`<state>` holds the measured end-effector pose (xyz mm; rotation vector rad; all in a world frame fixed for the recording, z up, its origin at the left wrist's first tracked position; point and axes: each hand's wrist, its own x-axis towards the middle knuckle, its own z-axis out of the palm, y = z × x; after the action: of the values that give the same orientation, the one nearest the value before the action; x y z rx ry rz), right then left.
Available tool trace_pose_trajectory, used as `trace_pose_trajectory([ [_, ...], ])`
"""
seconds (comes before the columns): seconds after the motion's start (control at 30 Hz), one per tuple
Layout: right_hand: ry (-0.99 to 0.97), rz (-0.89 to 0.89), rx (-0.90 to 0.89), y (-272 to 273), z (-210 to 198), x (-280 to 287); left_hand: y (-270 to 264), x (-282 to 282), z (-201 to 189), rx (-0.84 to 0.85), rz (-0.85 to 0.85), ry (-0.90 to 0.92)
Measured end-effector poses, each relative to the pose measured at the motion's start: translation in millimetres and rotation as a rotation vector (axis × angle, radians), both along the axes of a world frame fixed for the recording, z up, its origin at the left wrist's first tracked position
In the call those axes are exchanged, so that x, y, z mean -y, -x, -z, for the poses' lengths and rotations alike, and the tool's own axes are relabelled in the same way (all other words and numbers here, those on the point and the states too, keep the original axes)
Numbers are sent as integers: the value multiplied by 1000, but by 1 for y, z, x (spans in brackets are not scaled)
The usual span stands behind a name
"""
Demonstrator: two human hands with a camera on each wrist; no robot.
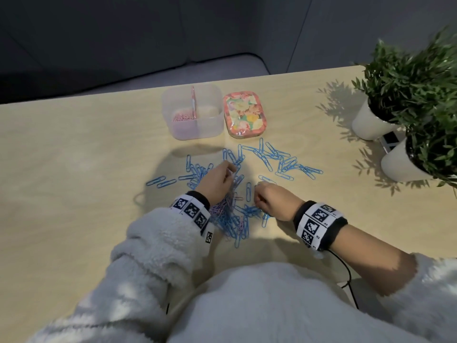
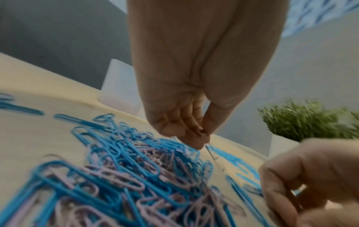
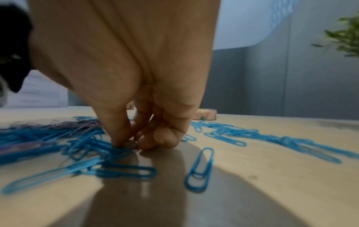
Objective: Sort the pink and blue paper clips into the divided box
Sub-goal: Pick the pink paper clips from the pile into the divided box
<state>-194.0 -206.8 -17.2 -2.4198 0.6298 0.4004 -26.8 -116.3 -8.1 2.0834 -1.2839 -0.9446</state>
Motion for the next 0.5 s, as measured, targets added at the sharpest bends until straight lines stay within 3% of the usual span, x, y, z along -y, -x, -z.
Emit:
trace_pose_trajectory([
  [0.1,55,20,-1,2,3,2,-9,-6,-2,-280,-162,-51],
  [0.17,7,117,41,2,4,9,-9,-10,-6,-311,-170,-55],
  [0.27,-199,400,194,-4,-1,16,-1,-13,-3,-145,-16,-53],
  [0.37,-571,747,302,-9,-13,10,8,-11,6,61,140,-106],
  [0.4,-665,790,313,-10,-16,7,11,-9,7,145,195,-121],
  [0.43,-697,755,308,-10,-17,4,13,-8,7,209,239,-132],
  [0.5,-569,489,250,-9,-17,-4,15,-6,6,269,276,-145],
])
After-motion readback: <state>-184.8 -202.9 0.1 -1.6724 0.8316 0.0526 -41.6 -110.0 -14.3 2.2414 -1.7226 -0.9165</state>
